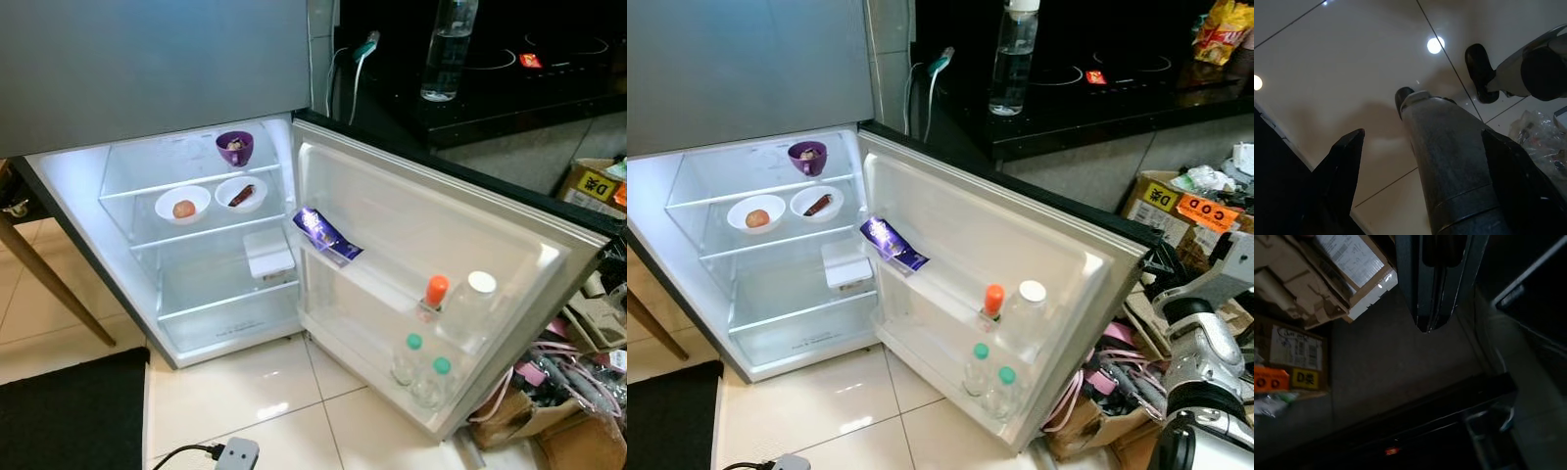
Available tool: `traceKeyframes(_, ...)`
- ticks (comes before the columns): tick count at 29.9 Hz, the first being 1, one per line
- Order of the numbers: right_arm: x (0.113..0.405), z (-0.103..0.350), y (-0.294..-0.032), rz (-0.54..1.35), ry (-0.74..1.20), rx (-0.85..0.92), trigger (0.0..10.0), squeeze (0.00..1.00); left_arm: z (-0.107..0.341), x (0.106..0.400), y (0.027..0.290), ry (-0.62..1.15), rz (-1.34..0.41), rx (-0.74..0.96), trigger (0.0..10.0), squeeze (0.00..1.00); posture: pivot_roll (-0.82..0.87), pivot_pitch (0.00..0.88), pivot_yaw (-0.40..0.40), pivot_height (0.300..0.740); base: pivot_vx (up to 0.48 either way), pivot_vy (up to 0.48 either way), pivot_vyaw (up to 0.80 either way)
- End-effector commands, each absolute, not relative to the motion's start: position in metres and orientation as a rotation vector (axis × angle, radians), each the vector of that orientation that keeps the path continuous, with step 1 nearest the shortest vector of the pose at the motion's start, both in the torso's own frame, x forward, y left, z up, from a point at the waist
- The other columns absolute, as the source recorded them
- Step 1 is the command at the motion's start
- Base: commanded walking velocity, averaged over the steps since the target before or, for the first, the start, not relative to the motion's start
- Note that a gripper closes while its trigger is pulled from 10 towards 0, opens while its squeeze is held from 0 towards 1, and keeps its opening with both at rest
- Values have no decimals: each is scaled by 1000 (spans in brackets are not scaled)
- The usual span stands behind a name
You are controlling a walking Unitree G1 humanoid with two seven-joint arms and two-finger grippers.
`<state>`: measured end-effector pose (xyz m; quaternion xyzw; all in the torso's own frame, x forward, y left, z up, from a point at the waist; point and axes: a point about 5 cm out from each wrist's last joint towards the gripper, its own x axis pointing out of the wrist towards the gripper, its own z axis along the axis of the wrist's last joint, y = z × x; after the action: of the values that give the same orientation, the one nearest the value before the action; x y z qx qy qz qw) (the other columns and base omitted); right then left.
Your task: Restocking fridge
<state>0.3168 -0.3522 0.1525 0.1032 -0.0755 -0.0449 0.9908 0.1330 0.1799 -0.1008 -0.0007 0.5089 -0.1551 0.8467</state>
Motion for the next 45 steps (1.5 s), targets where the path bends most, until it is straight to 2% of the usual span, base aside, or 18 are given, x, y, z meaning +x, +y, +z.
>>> traceKeyframes(1,323,156,-344,-37,-145,184,10000,0,-102,128,184,1093,-324,8,10000,0,-47,27,-9,740,0,0,0)
traceKeyframes(5,320,156,-349,-37,-133,180,10000,0,-103,127,183,1095,-325,7,10000,0,-48,28,-8,740,0,0,0)
traceKeyframes(12,321,152,-321,299,-106,174,10000,0,-103,126,184,1097,-325,12,10000,0,-48,29,-7,740,0,0,0)
traceKeyframes(18,320,151,-313,408,-100,177,10000,0,-103,126,184,1097,-324,12,10000,0,-49,28,-6,740,0,0,0)
traceKeyframes(20,310,145,-298,604,-52,157,10000,0,-103,126,184,1099,-328,15,10000,0,-51,30,-2,740,0,0,0)
traceKeyframes(21,310,145,-298,604,-52,157,10000,0,-103,126,184,1099,-328,15,10000,0,-51,30,-2,740,0,0,0)
traceKeyframes(23,297,140,-284,786,-7,158,10000,0,-103,126,184,1100,-330,17,10000,0,-51,30,-2,740,0,0,0)
traceKeyframes(27,291,139,-277,859,7,167,10000,0,-103,126,184,1100,-330,18,10000,0,-51,30,-2,740,0,0,0)
traceKeyframes(29,275,133,-255,1039,51,228,10000,0,-103,126,184,1101,-333,21,10000,0,-52,27,-3,740,0,0,0)
traceKeyframes(32,269,130,-245,1098,70,256,10000,0,-103,126,184,1102,-335,22,10000,0,-52,27,-3,740,0,0,0)
traceKeyframes(34,259,122,-219,1210,85,325,10000,0,-103,126,185,1102,-338,25,10000,0,-53,20,2,740,0,0,0)
traceKeyframes(38,256,121,-212,1239,82,348,10000,0,-103,126,185,1102,-339,26,10000,0,-53,20,2,740,0,0,0)
traceKeyframes(39,254,121,-192,1272,60,392,10000,0,-103,127,185,1101,-342,30,10000,0,-53,19,3,740,0,0,0)
traceKeyframes(41,255,121,-184,1264,44,404,10000,0,-102,127,185,1101,-343,32,10000,0,-53,19,3,740,0,0,0)
traceKeyframes(43,259,121,-178,1229,27,406,10000,0,-102,127,185,1100,-343,33,10000,0,-52,21,2,740,0,0,0)
traceKeyframes(45,270,117,-171,1116,1,397,10000,0,-102,127,185,1101,-343,34,10000,0,-52,22,2,740,0,0,0)
